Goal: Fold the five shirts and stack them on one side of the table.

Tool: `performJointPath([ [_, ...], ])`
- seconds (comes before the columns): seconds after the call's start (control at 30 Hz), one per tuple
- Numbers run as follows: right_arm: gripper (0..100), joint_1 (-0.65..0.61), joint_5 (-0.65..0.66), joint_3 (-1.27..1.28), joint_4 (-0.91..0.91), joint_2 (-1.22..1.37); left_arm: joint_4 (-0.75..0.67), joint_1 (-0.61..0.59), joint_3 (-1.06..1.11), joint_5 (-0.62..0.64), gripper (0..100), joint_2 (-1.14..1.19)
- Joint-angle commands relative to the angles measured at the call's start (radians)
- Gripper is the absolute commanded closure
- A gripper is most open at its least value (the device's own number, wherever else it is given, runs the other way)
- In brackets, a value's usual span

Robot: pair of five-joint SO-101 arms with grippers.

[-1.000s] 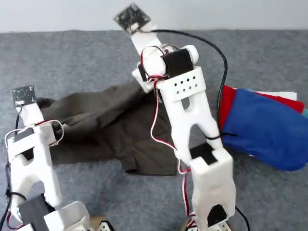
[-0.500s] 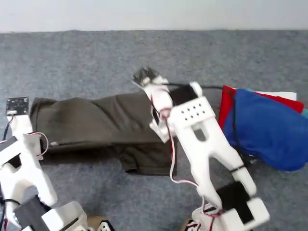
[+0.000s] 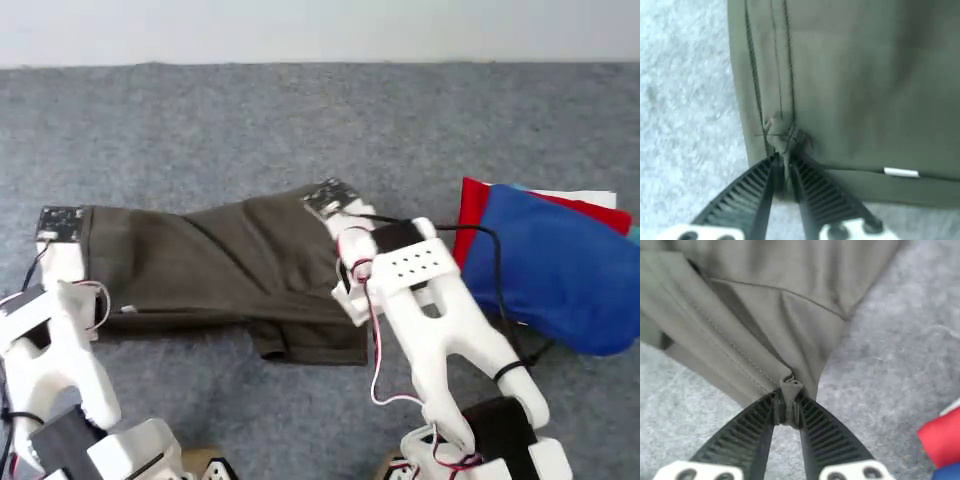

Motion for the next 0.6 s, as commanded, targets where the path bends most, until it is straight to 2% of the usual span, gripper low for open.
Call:
performJointPath([
  [0.0,93.3,-0.031,-0.005,0.002,0.022,-0.035,0.103,-0.037,-0.044,-0.04,93,-0.009],
  [0.1,82.0,-0.021,-0.005,-0.014,0.039,-0.042,0.269,-0.037,-0.136,-0.043,84,-0.009],
  [0.23,73.8,-0.027,0.041,-0.123,0.168,-0.041,0.473,-0.037,-0.317,-0.04,82,-0.009],
  [0.37,76.2,-0.027,0.052,-0.298,0.277,-0.027,0.661,-0.048,-0.535,-0.026,82,-0.011],
  [0.4,80.8,-0.036,0.028,-0.336,0.274,-0.019,0.698,-0.057,-0.602,-0.005,83,-0.011],
  [0.47,97.8,-0.068,-0.044,-0.411,0.245,0.021,0.73,-0.069,-0.737,0.06,83,-0.009],
  [0.5,99.7,-0.087,-0.081,-0.44,0.219,0.054,0.738,-0.069,-0.792,0.103,83,-0.009],
  [0.57,93.3,-0.125,-0.158,-0.491,0.188,0.139,0.756,-0.057,-0.878,0.213,83,-0.003],
])
